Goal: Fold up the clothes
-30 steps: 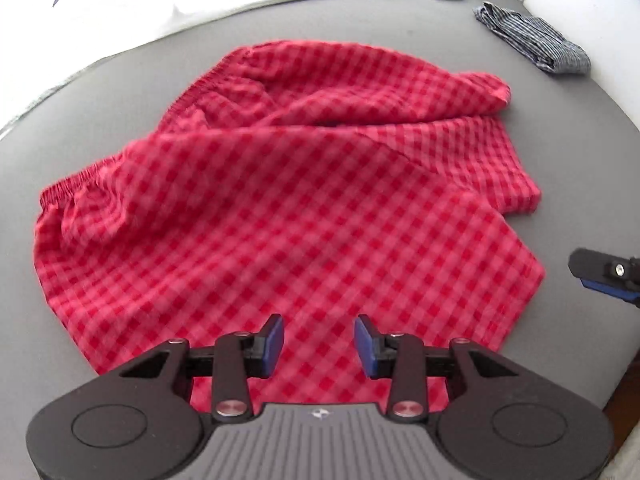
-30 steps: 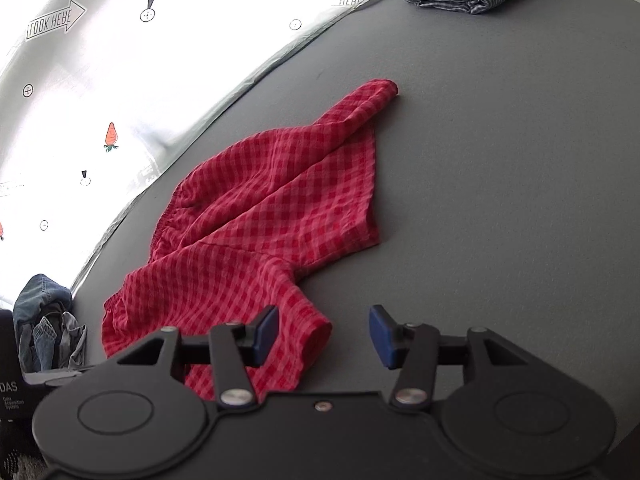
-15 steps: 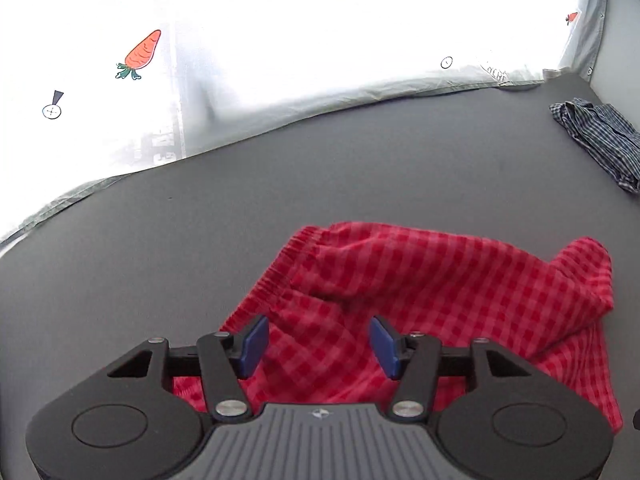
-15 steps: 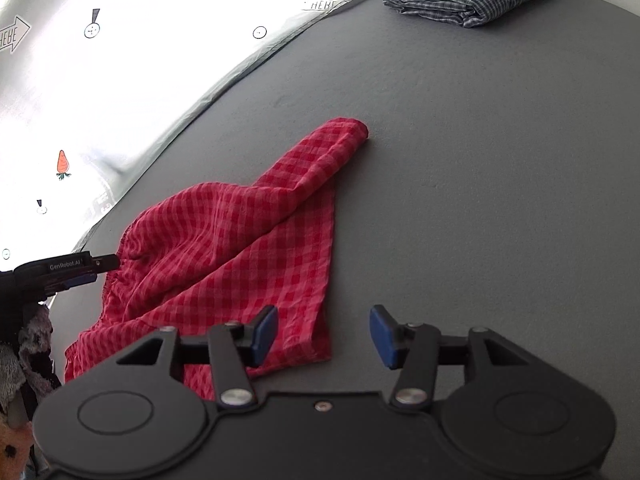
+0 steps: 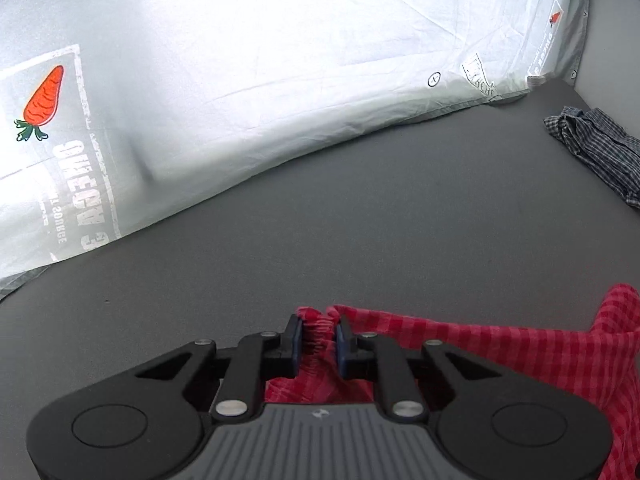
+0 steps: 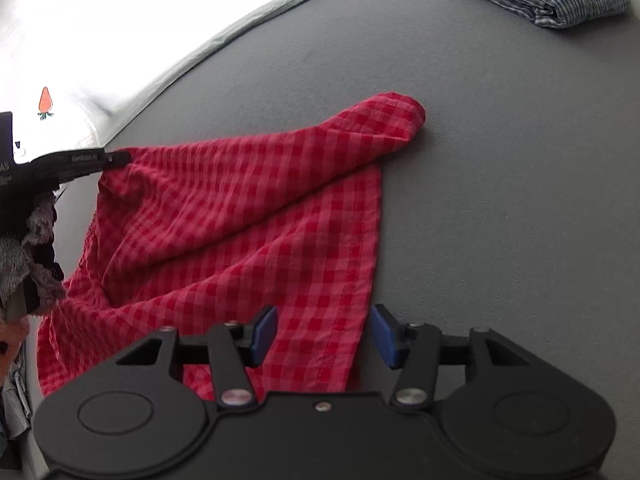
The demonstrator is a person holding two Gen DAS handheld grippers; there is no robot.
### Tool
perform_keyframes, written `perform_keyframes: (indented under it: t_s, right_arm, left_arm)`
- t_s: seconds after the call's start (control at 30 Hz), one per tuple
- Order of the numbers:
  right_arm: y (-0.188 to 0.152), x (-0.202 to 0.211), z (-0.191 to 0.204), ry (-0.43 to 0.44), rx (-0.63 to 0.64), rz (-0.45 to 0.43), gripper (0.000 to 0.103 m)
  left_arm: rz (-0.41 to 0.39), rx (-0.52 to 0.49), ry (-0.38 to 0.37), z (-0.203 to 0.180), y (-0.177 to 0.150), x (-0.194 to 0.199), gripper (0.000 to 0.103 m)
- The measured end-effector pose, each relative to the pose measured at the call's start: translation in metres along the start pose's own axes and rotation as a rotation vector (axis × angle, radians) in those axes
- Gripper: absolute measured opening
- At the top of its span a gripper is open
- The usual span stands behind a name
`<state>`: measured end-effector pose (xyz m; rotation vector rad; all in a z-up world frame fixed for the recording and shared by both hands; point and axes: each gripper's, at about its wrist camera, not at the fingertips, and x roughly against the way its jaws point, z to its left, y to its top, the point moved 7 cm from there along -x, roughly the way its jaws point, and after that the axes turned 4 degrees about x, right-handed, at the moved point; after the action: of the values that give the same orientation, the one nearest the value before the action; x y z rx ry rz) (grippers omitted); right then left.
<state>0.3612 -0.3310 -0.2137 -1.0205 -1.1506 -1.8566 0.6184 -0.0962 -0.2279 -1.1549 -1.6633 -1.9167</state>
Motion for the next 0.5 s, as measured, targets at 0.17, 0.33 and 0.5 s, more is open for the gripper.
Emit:
perform_keyframes:
  t_s: [0.17,0.33,0.5]
  right_arm:
    - [-0.012,0.004,0.006,-0.021,0.043,0.031,0.052]
    - [-0.023,0.008,0.009,-0.010,0.057,0.020,0.051]
    - [-0.023,0.011,0.011,-0.037,0.111,-0.021,0.006]
  left_arm:
    - [0.021,0.256,0.204,0.065,0.017,-0.013,0.027]
    - [-0.008,0.313,0.146,0.071,0.003,0.028,0.061]
    - [-0.019,0.325,0.161,0.061,-0.061,0.111,0.069]
